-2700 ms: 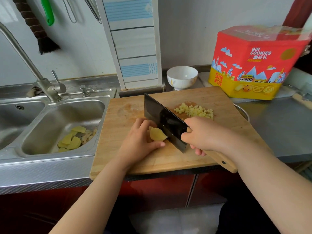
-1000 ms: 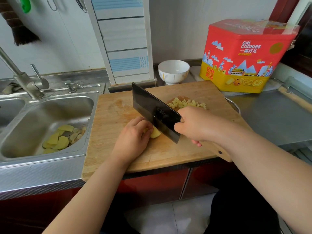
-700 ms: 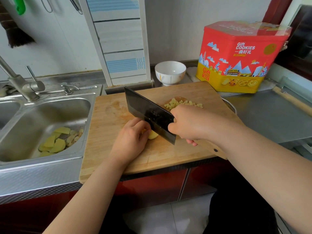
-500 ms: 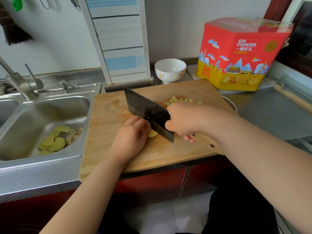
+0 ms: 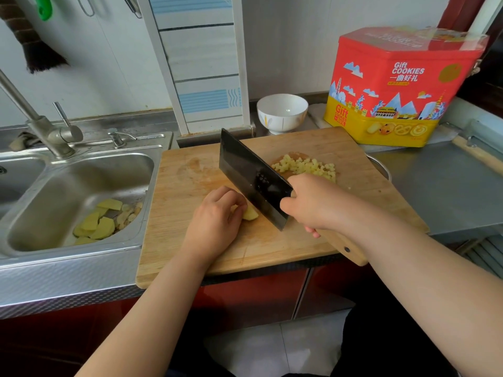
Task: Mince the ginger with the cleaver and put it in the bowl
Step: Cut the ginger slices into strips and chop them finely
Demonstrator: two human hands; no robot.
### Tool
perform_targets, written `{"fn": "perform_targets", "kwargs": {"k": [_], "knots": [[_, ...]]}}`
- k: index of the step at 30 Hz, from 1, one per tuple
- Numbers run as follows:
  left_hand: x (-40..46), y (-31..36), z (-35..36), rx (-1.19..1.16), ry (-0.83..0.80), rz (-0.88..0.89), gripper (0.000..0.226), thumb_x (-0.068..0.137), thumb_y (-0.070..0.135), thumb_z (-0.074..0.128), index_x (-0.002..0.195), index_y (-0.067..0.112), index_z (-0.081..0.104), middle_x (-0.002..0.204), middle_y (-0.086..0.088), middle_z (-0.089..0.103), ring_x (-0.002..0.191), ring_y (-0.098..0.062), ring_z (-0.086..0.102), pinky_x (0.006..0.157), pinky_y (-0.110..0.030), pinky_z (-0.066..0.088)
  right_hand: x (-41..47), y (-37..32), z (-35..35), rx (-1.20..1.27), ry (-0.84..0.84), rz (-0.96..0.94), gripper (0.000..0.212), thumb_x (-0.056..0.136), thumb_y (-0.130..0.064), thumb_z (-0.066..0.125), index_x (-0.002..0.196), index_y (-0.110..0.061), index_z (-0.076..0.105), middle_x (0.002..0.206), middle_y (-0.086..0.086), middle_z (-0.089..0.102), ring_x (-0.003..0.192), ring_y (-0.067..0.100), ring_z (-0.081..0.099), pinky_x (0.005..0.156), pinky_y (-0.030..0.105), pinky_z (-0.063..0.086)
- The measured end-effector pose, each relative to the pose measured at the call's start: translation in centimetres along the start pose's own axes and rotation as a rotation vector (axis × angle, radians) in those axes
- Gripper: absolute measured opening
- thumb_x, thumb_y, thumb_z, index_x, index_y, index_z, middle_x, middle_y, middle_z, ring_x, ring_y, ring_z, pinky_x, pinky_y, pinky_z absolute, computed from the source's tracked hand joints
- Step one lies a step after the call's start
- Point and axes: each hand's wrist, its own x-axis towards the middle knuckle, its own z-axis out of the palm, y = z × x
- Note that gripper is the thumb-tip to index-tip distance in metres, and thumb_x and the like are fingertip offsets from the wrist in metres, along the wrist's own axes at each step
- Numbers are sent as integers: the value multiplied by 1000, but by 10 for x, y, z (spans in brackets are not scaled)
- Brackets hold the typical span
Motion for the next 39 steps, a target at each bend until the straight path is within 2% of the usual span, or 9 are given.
{"fn": "perform_targets", "kwargs": {"k": [5,7,14,18,22,26,32,36,39], "knots": [[1,-1,1,14,-20,1,3,88,14,63,87,16,62,95,9,54,84,-9,51,71,-25,46,-7,-14,-11,-74,15,-47,5,95,-16,42,97,-12,43,66,13,63,41,21,54,47,26,46],[1,-2,1,15,-28,6,2,89,15,62,88,17,61,95,9,54,84,-10,51,70,-27,46,-8,-17,-10,-107,8,-57,3,95,-16,42,93,-13,41,61,12,61,38,20,52,47,25,45],[1,-4,1,17,-55,-12,4,89,19,61,89,22,60,94,12,53,82,-13,54,67,-30,48,-7,-26,-10,-137,-52,1,8,97,-16,40,103,-12,42,53,10,58,37,20,52,47,25,44],[2,-5,2,2,-51,-24,5,88,18,63,88,23,61,92,9,55,78,-13,54,66,-31,48,0,-37,-11,-171,-130,58,34,99,-15,40,130,0,46,53,11,58,40,21,53,56,30,51],[1,-4,1,11,-40,-26,6,87,15,64,87,21,61,90,8,55,77,-13,53,65,-28,44,8,-36,0,-152,-132,82,38,99,-15,41,133,2,45,52,11,57,40,21,52,57,29,51],[1,-3,0,15,-31,-25,6,87,15,65,86,20,62,90,11,54,78,-13,53,65,-25,41,4,-20,12,-92,-39,55,27,97,-19,41,118,-5,51,50,8,55,34,17,49,43,23,43],[-2,-3,-3,-19,17,-50,9,87,10,65,86,19,62,90,15,53,77,-7,52,66,-19,39,4,-10,4,11,-19,31,9,98,-19,43,103,-11,44,72,7,56,40,15,50,42,24,42],[-4,-4,-2,-17,-11,-46,8,87,10,64,86,18,62,91,11,56,74,-8,51,65,-23,42,0,-16,-3,-42,9,5,6,97,-18,42,93,-13,43,69,8,57,39,17,51,43,25,44],[-4,-4,-2,-17,-13,-37,8,87,9,65,86,16,62,92,9,56,71,-8,50,63,-25,43,-4,-24,-5,-88,12,-14,16,97,-19,41,81,-20,37,65,11,60,42,20,54,45,26,45]]}}
